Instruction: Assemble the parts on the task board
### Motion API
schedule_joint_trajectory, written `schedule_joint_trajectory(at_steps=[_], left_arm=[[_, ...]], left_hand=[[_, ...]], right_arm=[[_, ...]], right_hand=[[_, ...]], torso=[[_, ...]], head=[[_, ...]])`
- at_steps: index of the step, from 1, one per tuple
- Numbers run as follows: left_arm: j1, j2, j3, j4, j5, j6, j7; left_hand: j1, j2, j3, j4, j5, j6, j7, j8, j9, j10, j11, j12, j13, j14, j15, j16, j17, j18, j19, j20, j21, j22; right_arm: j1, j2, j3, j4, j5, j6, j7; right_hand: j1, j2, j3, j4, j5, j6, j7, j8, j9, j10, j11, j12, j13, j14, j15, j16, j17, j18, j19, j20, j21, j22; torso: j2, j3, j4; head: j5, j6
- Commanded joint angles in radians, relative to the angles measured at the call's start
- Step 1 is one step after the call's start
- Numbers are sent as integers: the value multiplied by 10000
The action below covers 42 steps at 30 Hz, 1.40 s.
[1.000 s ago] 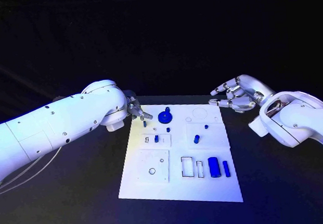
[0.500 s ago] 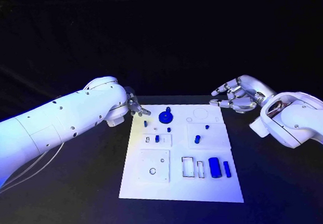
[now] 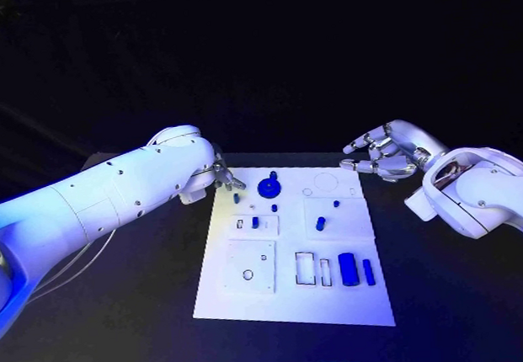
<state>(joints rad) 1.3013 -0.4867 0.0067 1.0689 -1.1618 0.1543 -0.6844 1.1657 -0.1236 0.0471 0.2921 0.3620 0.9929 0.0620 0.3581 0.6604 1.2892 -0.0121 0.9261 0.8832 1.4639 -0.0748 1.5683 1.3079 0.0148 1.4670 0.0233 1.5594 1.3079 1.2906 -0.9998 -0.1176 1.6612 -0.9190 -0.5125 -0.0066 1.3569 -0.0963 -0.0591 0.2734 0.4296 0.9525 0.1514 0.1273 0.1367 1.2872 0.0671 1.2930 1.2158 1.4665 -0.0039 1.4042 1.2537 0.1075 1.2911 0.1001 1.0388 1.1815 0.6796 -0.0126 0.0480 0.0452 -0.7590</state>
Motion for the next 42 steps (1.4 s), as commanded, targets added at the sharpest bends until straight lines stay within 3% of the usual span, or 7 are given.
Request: schedule_joint_trajectory(at_steps=[1, 26, 42], left_arm=[[-13, 74, -10, -126, 3, 315, 116], [-58, 241, -68, -287, 234, 696, 112], [-85, 315, -82, -419, 324, 779, 130]], left_hand=[[19, 50, -78, 0, -46, 71, 4, -33, -13, 42, 14, 71, 57, 1069, 61, 25, 2629, -97, 912, 79, 5, 2430], [185, 212, -120, -30, -33, 207, -30, -51, -109, 118, -15, 244, 176, 1069, 46, 25, 2629, -105, 932, 89, 21, 2461], [602, 561, -45, -64, -24, 312, -62, -122, -262, 119, -44, 309, 175, 1069, 21, 25, 2629, -108, 939, 75, 27, 2474]], right_arm=[[-7, 8, 0, 16, -76, 103, 70], [-19, 60, 0, 19, -77, 116, 134], [-22, 65, 0, 16, -77, 122, 134]], right_hand=[[-58, -15, -65, 0, 56, 25, -15, 65, 7, -69, -3, -48, 10, 272, -43, -55, 8, 102, -63, -7, -27, 5], [-37, 10, -59, -6, 62, 35, -19, 77, 9, -51, -8, -35, 23, 274, -47, -66, 2, 101, -56, -9, -36, 3], [-18, 32, -52, -12, 65, 44, -22, 87, 11, -48, -12, -35, 21, 278, -50, -71, 4, 102, -52, -12, -48, -2]], torso=[[-13, 3, 9], [-18, 10, 5], [-19, 10, 7]], head=[[-16, -23], [11, -58], [9, -96]])
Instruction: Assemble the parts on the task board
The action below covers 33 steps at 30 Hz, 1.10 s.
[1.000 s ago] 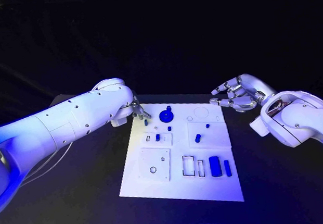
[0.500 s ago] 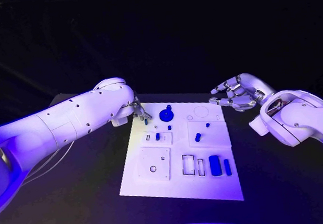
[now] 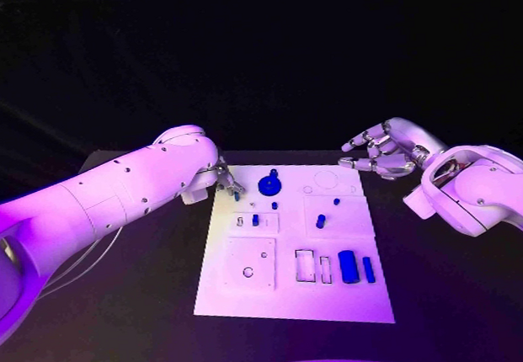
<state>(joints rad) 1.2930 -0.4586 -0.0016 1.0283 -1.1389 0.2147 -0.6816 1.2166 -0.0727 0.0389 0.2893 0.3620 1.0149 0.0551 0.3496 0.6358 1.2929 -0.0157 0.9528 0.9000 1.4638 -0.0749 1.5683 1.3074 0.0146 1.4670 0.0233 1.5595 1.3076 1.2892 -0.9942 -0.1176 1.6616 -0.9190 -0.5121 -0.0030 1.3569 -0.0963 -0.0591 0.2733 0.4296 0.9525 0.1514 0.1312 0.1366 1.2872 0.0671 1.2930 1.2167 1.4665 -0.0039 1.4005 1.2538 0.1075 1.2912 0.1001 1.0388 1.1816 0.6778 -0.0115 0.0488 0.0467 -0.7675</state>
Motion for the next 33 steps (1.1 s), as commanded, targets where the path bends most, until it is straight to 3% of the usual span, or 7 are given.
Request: schedule_joint_trajectory(at_steps=[1, 11, 16, 18, 23, 28, 33], left_arm=[[-3, 35, 1, -19, 97, 165, 98], [-6, 32, -1, -27, 219, 53, 127], [-6, 29, -1, -30, 405, 67, 198], [-6, 25, -1, -33, 422, 91, 217], [-6, -9, -1, -14, 459, 84, 264], [-6, -199, 0, 208, 709, -216, 296], [-1, -636, 3, 853, 992, -796, 288]], left_hand=[[139, 86, 53, -41, -22, 100, 3, -42, -27, 80, -11, 44, 3, 1070, 19, 25, 2634, -106, 941, 74, 28, 2479], [1151, 531, 749, -246, 33, 107, -63, -121, -174, 34, -78, 28, -58, 1070, -49, 25, 2634, -105, 938, 30, 25, 2476], [2050, 541, 2063, -645, 74, -7, -19, -148, -223, -17, -66, -81, -178, 1070, -55, 25, 2634, -105, 937, -3, 23, 2475], [2154, 425, 2532, -741, 75, -35, 22, -133, -214, -11, -48, -107, -211, 1070, -22, 25, 2634, -103, 932, 6, 19, 2469], [1767, -190, 4413, -943, 31, -34, 82, 47, -97, 59, -1, -160, -350, 1070, 61, 25, 2634, -102, 930, 66, 17, 2469], [1503, -519, 5185, -1274, 35, -31, 76, 191, 20, 105, -4, -115, -350, 1070, 32, 25, 2634, -101, 927, 62, 14, 2465], [1169, -891, 6016, -1632, 92, 43, 39, 357, 149, 234, -31, -4, -282, 1070, 2, 25, 2634, -102, 930, 37, 16, 2471]], right_arm=[[-8, 8, 0, 12, -77, 118, 99], [-8, 6, 0, 7, -78, 123, 95], [-8, 8, 0, 3, -78, 125, 95], [-8, 11, 0, 1, -78, 127, 96], [-8, 15, 0, -6, -78, 126, 99], [-9, 7, 0, -11, -78, 122, 99], [-9, -12, 0, -18, -78, 116, 98]], right_hand=[[-17, 35, -52, -12, 65, 45, -23, 49, 12, -45, -13, -32, 15, 278, -51, -35, 1, 102, -52, -12, -50, -4], [-9, 47, -50, -13, 67, 49, -25, 54, 13, -33, -15, -22, 26, 280, -53, -38, 2, 103, -51, -14, -60, -8], [-9, 47, -50, -13, 67, 49, -25, 54, 13, -33, -15, -22, 26, 280, -53, -38, 2, 103, -51, -14, -60, -8], [-7, 49, -49, -14, 68, 50, -25, 55, 13, -29, -15, -19, 30, 280, -53, -39, 3, 102, -49, -14, -59, -7], [0, 57, -46, -17, 73, 52, -26, 58, 14, -16, -17, -7, 43, 282, -54, -40, 4, 101, -44, -15, -56, -3], [0, 57, -46, -17, 73, 52, -26, 58, 14, -16, -17, -7, 43, 282, -54, -40, 4, 101, -44, -15, -56, -3], [0, 57, -46, -17, 73, 52, -26, 58, 14, -16, -17, -7, 43, 282, -54, -40, 4, 101, -44, -15, -56, -3]], torso=[[0, -1, -2], [-3, 0, 3], [-6, 1, 3], [-5, 3, -4], [-14, 1, 4], [-22, 4, 12], [-33, 12, 21]], head=[[3, -16], [-11, -46], [5, -52], [10, -57], [20, -61], [23, -63], [29, -42]])
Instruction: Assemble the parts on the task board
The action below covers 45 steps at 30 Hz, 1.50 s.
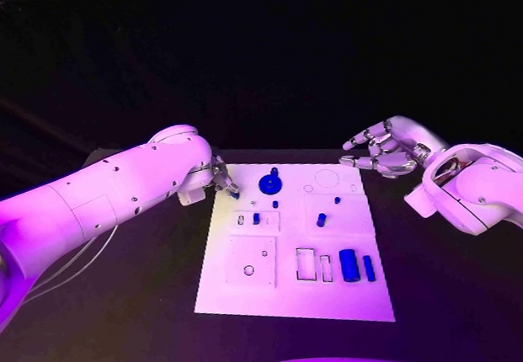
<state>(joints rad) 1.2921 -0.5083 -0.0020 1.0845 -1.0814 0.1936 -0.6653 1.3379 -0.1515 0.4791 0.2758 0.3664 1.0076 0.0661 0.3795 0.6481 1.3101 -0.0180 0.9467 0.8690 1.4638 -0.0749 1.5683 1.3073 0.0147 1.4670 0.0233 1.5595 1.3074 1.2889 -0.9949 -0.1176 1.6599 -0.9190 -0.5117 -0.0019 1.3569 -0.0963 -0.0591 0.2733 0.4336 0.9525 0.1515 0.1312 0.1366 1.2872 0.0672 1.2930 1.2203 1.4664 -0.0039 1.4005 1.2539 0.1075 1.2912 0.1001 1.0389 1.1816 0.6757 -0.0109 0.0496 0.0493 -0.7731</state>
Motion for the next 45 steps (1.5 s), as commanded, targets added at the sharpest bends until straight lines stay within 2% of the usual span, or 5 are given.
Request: schedule_joint_trajectory(at_steps=[1, 13, 19, 33, 45], left_arm=[[10, -251, 8, 471, 449, -678, 122], [-11, -1425, 1, 2390, 458, -1430, 266], [-191, -1763, -8, 2952, 38, -1744, 399], [-873, -1901, -8, 3466, -684, -2267, 568], [-1032, -1810, -7, 3480, -1058, -1997, 420]], left_hand=[[-122, -166, 1755, -1564, 66, 132, -83, 90, 52, 97, -21, 90, 56, 1070, -6, 25, 2635, -104, 933, 30, 19, 2478], [-424, -496, 2221, -1887, 186, 277, -149, 247, 165, 333, -86, 331, 274, 1070, -70, 25, 2635, -128, 991, -16, 71, 2564], [-516, -644, 2320, -2006, 288, 361, -180, 304, 202, 460, -120, 458, 399, 1070, -94, 25, 2635, -142, 1025, -37, 102, 2615], [-609, -738, 2435, -2102, 468, 446, -214, 341, 226, 583, -155, 544, 486, 1070, -126, 25, 2635, -147, 1038, -64, 113, 2634], [-730, -785, 2513, -2136, 659, 506, -247, 392, 281, 653, -183, 562, 508, 1070, -153, 25, 2635, -147, 1038, -89, 113, 2634]], right_arm=[[-7, -10, 0, -2, -78, 112, 85], [-12, -33, -1, 1, -108, 108, 93], [-25, -43, -2, 15, -120, 107, 98], [-54, -67, -4, 39, -123, 113, 112], [-61, -91, -4, 49, -44, 117, 99]], right_hand=[[5, 62, -46, -18, 40, 55, -28, 63, 14, -7, -19, 1, 16, 282, -56, -48, -7, 103, -47, -16, -71, -12], [-22, 96, -53, 8, 64, 60, -29, 72, 15, -7, -21, -3, 6, 285, -59, -62, -16, 104, -39, -20, -88, -19], [-41, 115, -58, 25, 79, 61, -30, 77, 15, -7, -21, -5, 1, 289, -61, -64, -12, 104, -36, -22, -100, -24], [-41, 115, -58, 25, 79, 61, -30, 77, 15, -7, -21, -5, 1, 289, -61, -64, -12, 104, -36, -22, -100, -24], [-62, 137, -64, 43, 101, 59, -32, 82, 14, -6, -23, -6, -2, 292, -62, -72, -15, 105, -33, -24, -117, -32]], torso=[[-2, 0, 9], [11, -16, -1], [7, -11, 9], [29, -7, -18], [27, -12, -18]], head=[[12, 23], [97, 19], [112, 14], [140, -6], [118, -66]])
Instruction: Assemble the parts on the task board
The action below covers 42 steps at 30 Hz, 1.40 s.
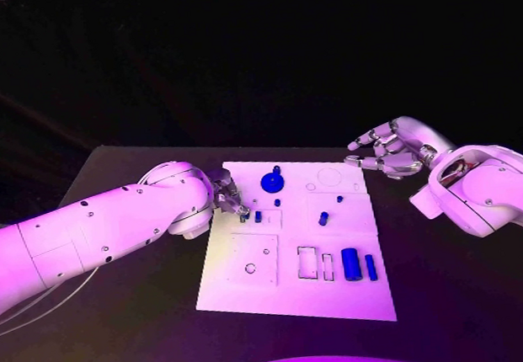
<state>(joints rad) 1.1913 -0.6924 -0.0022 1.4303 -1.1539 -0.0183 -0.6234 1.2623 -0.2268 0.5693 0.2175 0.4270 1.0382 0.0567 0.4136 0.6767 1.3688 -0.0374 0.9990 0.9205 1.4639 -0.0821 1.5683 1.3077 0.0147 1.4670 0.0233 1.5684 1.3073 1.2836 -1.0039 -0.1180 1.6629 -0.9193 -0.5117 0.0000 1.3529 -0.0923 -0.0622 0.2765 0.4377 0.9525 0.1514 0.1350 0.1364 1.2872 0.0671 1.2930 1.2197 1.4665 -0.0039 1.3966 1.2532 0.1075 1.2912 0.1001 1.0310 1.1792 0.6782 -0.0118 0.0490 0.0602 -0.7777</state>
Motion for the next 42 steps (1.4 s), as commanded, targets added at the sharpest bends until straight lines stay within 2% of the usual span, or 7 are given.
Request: schedule_joint_trajectory(at_steps=[1, 14, 18, 28, 42], left_arm=[[-28, 32, -5, 24, -348, 180, -23], [-37, -79, -3, 112, -534, 468, -164], [-37, -115, -2, 160, -598, 551, -189], [-37, -181, -1, 221, -648, 707, -204], [-37, -122, -1, 198, -689, 796, -172]], left_hand=[[19, -37, 1615, -1555, 66, 202, -155, 54, 0, 67, 8, 36, -10, 1069, -82, 25, 2631, -147, 1038, -90, 24, 2635], [-43, -123, 1679, -1628, 220, 225, -178, 110, 82, 87, -16, -1, -39, 1069, -104, 25, 2631, -147, 1038, -107, 24, 2635], [-48, -145, 1692, -1647, 242, 231, -182, 121, 98, 98, -21, 6, -29, 1069, -108, 25, 2631, -147, 1038, -110, 24, 2635], [-52, -173, 1711, -1673, 265, 239, -187, 134, 118, 105, -27, -6, -41, 1069, -112, 25, 2631, -147, 1038, -114, 24, 2635], [-54, -185, 1722, -1685, 272, 243, -189, 140, 127, 117, -29, 16, -14, 1069, -114, 25, 2631, -147, 1038, -116, 24, 2635]], right_arm=[[-8, -2, 0, 19, -37, 117, 80], [-13, -8, 0, 11, -27, 118, 92], [-19, -8, 0, 7, -27, 120, 96], [-32, -12, 0, 4, -27, 125, 104], [-38, -16, 0, 11, -27, 134, 110]], right_hand=[[-21, 97, -32, 12, 60, 59, -32, 44, 15, -6, -22, -6, 4, 292, -62, -32, -8, 105, -34, -24, -39, -8], [-21, 97, -32, 12, 60, 59, -32, 44, 15, -6, -22, -6, 4, 292, -62, -32, -8, 105, -34, -24, -39, -8], [-21, 97, -32, 12, 60, 59, -32, 44, 15, -6, -22, -6, 4, 292, -62, -32, -8, 105, -34, -24, -39, -8], [-21, 97, -32, 12, 60, 59, -32, 44, 15, -6, -22, -6, 4, 292, -62, -32, -8, 105, -34, -24, -39, -8], [-36, 110, -42, 23, 73, 56, -33, 48, 14, -16, -23, -17, -12, 290, -64, -51, -29, 109, -37, -26, -71, -26]], torso=[[5, -4, -13], [-8, -12, 3], [-6, -1, -5], [-7, -1, 5], [-2, 9, -12]], head=[[11, -20], [-8, -63], [1, -71], [-7, -81], [3, -81]])
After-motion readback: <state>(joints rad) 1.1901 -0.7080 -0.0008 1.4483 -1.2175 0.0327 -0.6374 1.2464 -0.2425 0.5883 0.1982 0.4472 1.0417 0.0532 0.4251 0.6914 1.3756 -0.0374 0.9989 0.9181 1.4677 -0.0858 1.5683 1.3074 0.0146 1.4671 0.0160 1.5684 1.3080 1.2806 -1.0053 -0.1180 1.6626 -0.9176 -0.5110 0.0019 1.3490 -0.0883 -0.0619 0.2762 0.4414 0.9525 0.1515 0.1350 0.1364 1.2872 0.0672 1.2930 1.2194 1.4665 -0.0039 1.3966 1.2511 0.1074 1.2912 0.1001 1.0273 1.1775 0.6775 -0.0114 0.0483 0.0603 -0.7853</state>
